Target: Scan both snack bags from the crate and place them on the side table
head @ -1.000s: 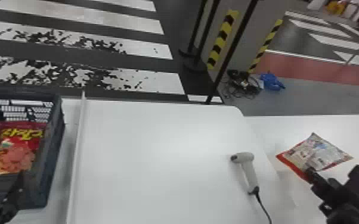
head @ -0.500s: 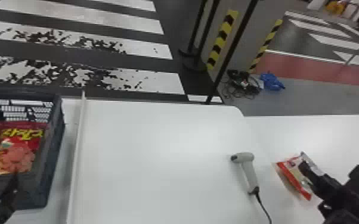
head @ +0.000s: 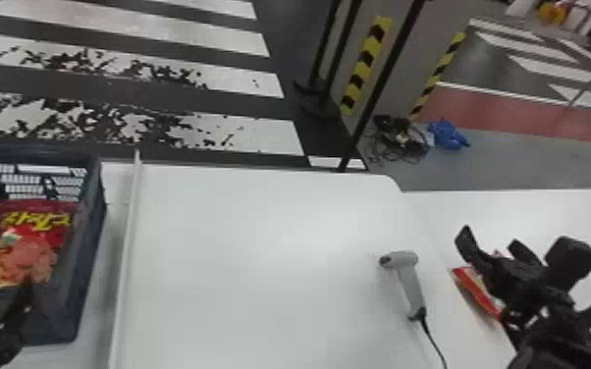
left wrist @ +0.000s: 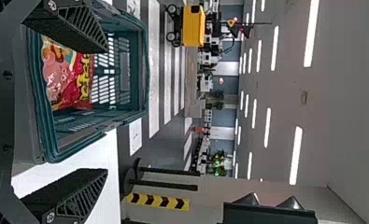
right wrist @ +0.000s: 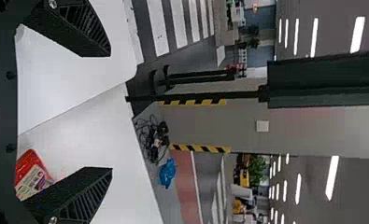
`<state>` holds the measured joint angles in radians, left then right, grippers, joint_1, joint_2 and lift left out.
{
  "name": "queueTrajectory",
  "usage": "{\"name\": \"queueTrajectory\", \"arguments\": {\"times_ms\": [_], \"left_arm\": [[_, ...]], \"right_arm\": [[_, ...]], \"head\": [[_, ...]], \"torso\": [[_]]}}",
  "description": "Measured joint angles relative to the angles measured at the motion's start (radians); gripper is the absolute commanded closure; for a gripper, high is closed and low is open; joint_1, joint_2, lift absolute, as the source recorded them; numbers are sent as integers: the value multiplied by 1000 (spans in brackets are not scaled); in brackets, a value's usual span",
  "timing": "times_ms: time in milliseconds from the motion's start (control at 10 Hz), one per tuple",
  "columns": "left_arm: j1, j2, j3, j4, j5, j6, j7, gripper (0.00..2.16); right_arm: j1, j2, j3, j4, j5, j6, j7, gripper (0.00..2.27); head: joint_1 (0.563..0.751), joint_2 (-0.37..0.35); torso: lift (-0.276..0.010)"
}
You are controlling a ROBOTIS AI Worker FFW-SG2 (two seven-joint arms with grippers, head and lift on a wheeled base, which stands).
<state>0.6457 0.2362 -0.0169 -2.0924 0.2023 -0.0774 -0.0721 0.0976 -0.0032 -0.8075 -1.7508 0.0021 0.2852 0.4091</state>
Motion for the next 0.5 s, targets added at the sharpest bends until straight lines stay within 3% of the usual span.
{"name": "queueTrajectory", "arguments": {"times_ms": [200,400,500], "left_arm": [[-3,0,-5,-3,-3,0,0,87],[-5,1,-7,-7,-4,2,0,87],[-5,2,-7,-8,-4,3,0,87]], "right_arm": [[97,2,139,-102,-2,-38,-23,53],[169,2,287,-124,8,-116,-126,60],[204,2,366,-125,20,-172,-177,63]], "head": [[695,-350],[695,-350],[695,-308]], "torso": [[-98],[-98],[-98]]}}
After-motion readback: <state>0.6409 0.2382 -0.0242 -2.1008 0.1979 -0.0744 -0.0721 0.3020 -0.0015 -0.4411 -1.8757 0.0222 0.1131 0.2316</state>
